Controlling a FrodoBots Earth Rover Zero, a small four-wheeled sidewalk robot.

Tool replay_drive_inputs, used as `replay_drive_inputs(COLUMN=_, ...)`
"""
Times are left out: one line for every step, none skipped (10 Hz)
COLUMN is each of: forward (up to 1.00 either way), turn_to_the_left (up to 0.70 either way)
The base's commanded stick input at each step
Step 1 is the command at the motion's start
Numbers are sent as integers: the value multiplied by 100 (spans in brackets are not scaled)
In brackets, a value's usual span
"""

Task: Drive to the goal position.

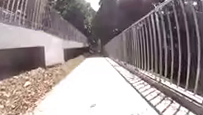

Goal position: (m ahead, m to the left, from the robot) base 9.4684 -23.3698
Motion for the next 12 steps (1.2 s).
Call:
replay_drive_inputs(forward=70, turn_to_the_left=12)
replay_drive_inputs(forward=70, turn_to_the_left=11)
replay_drive_inputs(forward=70, turn_to_the_left=11)
replay_drive_inputs(forward=70, turn_to_the_left=11)
replay_drive_inputs(forward=70, turn_to_the_left=11)
replay_drive_inputs(forward=70, turn_to_the_left=10)
replay_drive_inputs(forward=70, turn_to_the_left=11)
replay_drive_inputs(forward=70, turn_to_the_left=5)
replay_drive_inputs(forward=70, turn_to_the_left=2)
replay_drive_inputs(forward=70, turn_to_the_left=-15)
replay_drive_inputs(forward=70, turn_to_the_left=-29)
replay_drive_inputs(forward=70, turn_to_the_left=-33)
